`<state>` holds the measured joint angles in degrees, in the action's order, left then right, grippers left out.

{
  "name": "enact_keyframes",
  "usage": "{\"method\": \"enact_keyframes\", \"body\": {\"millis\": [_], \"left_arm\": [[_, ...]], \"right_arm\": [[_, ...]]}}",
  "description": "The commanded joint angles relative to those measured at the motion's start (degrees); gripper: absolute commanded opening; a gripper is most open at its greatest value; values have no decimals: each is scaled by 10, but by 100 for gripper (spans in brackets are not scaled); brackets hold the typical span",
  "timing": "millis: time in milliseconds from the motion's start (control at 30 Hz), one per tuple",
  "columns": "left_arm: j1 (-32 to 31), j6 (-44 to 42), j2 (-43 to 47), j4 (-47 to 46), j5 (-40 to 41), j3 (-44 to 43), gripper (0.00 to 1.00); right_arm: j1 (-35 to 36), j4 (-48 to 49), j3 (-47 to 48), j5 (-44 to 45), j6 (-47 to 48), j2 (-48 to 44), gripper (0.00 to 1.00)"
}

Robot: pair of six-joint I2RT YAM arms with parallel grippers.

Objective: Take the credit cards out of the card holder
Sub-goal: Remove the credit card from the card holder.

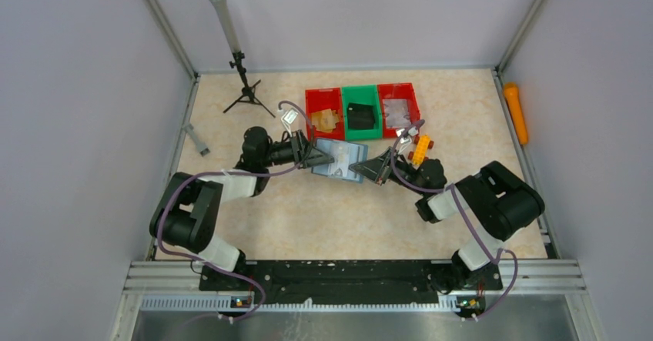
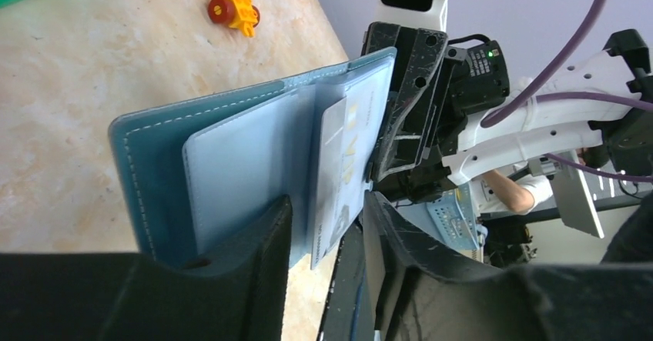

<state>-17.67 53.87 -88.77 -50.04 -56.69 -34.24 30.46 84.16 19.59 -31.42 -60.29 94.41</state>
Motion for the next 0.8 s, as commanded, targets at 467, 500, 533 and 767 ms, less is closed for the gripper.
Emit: {"method": "enact_keyframes", "body": {"millis": [467,500,533,767], "left_arm": [[-10,13,-32,-46,-21,-10,0],[-5,5,-28,-30,-14,-10,0],[2,0,-25,-19,-7,-7,0],[47,3,5,-18,23,25,0]], "right_arm": [[-3,144,9,5,0,2,0],[-6,144,5,8,3,2,0],[-9,145,3,10,7,2,0],[-31,125,-6,26,6,5,0]]}}
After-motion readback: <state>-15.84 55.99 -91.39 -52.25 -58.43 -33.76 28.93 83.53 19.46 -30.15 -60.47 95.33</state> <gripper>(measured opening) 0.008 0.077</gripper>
